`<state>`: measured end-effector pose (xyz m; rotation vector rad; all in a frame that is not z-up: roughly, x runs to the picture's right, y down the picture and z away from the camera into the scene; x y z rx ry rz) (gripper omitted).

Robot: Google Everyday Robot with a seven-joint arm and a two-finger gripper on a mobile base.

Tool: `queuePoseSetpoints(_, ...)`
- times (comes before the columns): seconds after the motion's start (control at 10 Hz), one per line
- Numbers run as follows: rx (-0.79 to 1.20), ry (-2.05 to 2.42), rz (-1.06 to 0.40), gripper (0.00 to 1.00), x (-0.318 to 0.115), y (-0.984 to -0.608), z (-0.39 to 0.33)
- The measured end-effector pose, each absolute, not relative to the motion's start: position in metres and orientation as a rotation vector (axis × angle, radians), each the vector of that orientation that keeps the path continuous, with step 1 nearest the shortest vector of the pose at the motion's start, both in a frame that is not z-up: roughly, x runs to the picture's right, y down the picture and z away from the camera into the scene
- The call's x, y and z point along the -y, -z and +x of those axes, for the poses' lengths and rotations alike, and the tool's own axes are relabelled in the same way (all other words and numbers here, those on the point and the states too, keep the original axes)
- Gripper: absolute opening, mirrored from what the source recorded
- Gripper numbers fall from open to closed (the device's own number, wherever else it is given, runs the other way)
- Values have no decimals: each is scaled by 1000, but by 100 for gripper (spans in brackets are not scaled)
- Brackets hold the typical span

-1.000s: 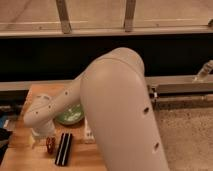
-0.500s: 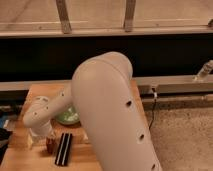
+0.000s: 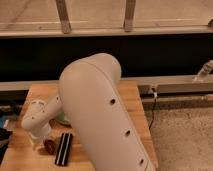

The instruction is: Drag the pepper across the table

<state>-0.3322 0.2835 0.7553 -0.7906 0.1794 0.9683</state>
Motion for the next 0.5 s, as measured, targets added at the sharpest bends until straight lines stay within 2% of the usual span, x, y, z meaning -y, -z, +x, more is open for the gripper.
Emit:
queuePoseSetpoints(0.3,-171,-970,-782,12,-283,-752,-330)
queuePoseSetpoints(0.4,-167,-975,-785,4,-283,-751,-328)
queuePoseSetpoints(0.5,-161,-979,-790,0,-283,-750,-328)
